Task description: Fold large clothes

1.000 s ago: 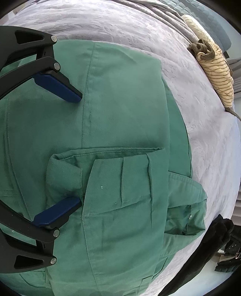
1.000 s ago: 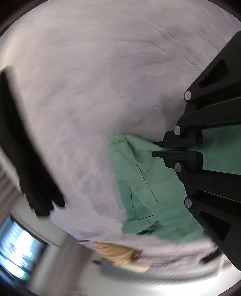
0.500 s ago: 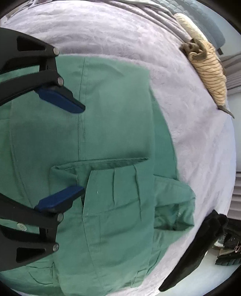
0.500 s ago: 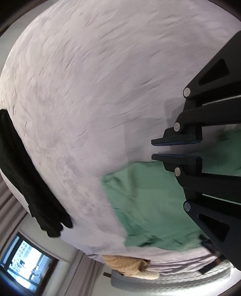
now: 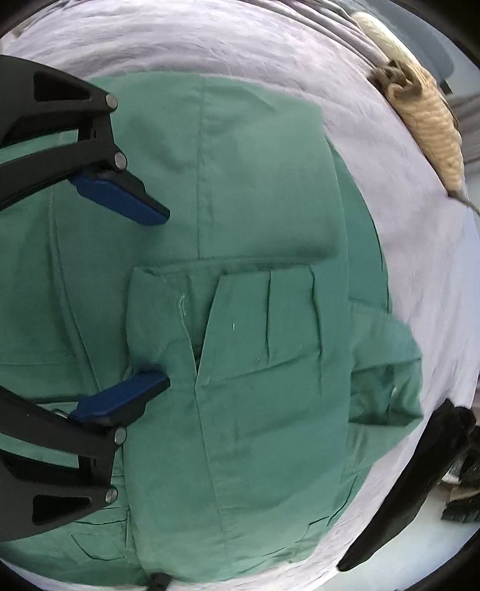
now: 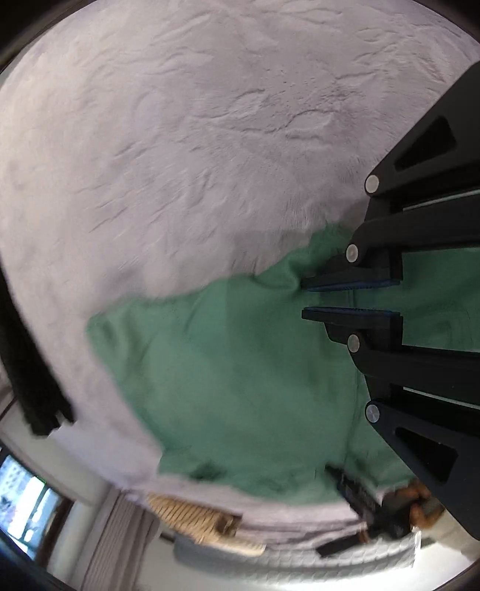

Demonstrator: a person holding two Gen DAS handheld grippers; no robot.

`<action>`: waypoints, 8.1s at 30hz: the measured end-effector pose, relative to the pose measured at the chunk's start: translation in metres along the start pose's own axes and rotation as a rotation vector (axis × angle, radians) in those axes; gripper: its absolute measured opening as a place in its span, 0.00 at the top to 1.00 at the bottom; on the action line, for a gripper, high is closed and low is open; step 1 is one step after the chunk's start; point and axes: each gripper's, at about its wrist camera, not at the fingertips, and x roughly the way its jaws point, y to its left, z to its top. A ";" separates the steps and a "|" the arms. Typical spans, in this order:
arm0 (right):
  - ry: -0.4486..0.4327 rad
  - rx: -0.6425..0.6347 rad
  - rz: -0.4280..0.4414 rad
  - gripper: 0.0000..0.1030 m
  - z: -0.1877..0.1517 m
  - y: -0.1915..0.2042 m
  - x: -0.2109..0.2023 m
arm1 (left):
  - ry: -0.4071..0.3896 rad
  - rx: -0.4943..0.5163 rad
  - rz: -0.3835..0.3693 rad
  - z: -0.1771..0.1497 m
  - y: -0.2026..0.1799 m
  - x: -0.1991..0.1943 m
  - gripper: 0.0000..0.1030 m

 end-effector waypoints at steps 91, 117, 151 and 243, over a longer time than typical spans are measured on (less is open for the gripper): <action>0.265 -0.041 0.118 0.00 -0.082 0.007 -0.082 | 0.187 -0.182 0.151 -0.163 -0.038 -0.168 0.00; 0.253 0.040 0.083 0.00 -0.193 0.021 -0.076 | 0.271 -0.182 0.150 -0.281 0.034 -0.164 0.00; 0.198 0.379 0.373 0.00 -0.262 -0.050 -0.071 | 0.380 -0.305 -0.218 -0.337 0.106 -0.103 0.00; -0.028 -0.078 -0.196 0.61 0.054 0.075 -0.005 | 0.092 -0.308 0.066 -0.043 0.185 -0.040 0.00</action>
